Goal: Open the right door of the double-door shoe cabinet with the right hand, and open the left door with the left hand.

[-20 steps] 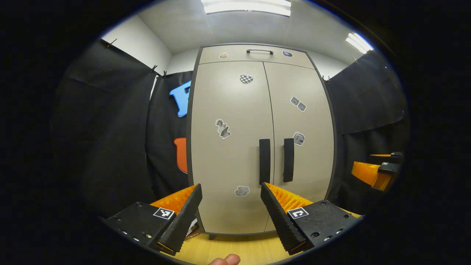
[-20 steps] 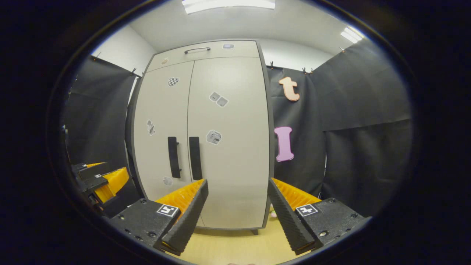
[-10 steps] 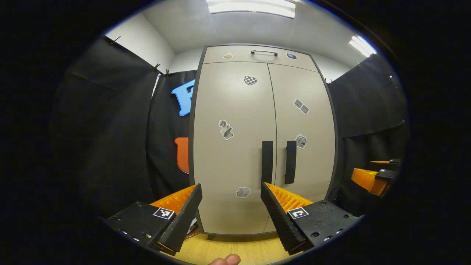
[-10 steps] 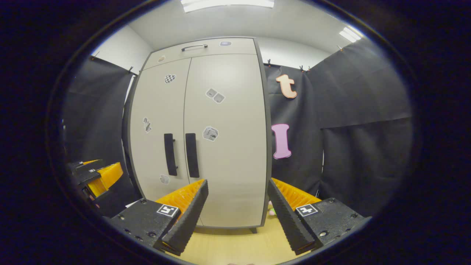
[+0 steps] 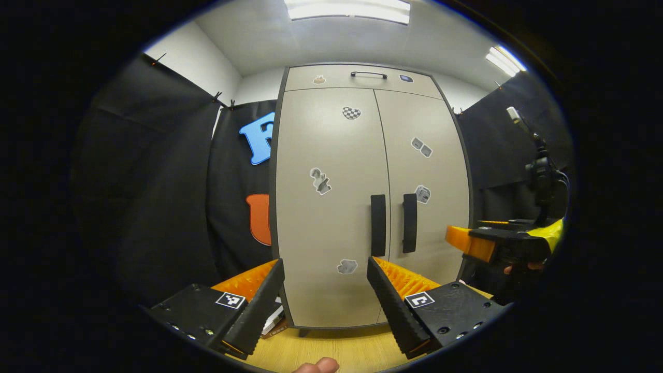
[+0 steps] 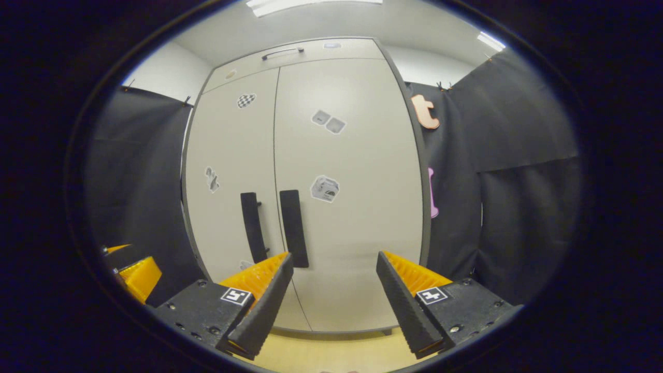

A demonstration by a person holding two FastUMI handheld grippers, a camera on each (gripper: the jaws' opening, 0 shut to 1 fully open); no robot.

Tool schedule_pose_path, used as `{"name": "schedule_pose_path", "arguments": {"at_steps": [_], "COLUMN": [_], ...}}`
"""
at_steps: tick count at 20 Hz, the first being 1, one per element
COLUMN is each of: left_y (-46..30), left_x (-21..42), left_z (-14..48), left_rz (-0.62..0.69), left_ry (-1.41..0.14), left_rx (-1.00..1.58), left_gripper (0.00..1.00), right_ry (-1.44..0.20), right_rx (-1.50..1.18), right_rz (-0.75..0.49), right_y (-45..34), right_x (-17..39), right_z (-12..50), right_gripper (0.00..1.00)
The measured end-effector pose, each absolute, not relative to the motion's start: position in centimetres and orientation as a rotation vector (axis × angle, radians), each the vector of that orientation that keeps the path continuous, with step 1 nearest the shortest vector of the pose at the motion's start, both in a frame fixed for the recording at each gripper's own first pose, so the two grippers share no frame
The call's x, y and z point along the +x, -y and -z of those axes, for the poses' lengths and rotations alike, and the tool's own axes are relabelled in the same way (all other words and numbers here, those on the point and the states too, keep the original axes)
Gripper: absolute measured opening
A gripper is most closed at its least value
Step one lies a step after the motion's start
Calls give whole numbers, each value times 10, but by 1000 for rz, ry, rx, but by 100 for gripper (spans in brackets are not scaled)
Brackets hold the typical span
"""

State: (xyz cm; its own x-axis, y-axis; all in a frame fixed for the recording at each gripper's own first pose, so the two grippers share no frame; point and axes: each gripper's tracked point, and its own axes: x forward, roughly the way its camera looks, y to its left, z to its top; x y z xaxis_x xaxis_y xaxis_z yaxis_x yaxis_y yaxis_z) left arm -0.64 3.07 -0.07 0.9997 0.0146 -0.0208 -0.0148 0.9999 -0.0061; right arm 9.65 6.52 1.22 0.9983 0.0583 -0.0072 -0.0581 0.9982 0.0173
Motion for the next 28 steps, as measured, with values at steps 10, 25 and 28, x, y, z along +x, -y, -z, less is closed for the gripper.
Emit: {"name": "schedule_pose_path", "arguments": {"at_steps": [10, 25, 28], "left_y": [-55, -71, -70], "left_x": [-23, -12, -11], "left_z": [16, 16, 16], "left_rz": [-33, -57, -55], "left_ry": [-39, -25, -26], "left_rx": [-23, -43, -52], "left_gripper": [96, 96, 96], "right_ry": [-6, -18, -23], "right_rx": [-11, -31, -57], "right_rz": [-58, -8, -15], "right_y": [-104, -107, -115], "right_x": [180, 208, 208], "right_z": [-27, -23, -21], "right_gripper": [98, 82, 67]}}
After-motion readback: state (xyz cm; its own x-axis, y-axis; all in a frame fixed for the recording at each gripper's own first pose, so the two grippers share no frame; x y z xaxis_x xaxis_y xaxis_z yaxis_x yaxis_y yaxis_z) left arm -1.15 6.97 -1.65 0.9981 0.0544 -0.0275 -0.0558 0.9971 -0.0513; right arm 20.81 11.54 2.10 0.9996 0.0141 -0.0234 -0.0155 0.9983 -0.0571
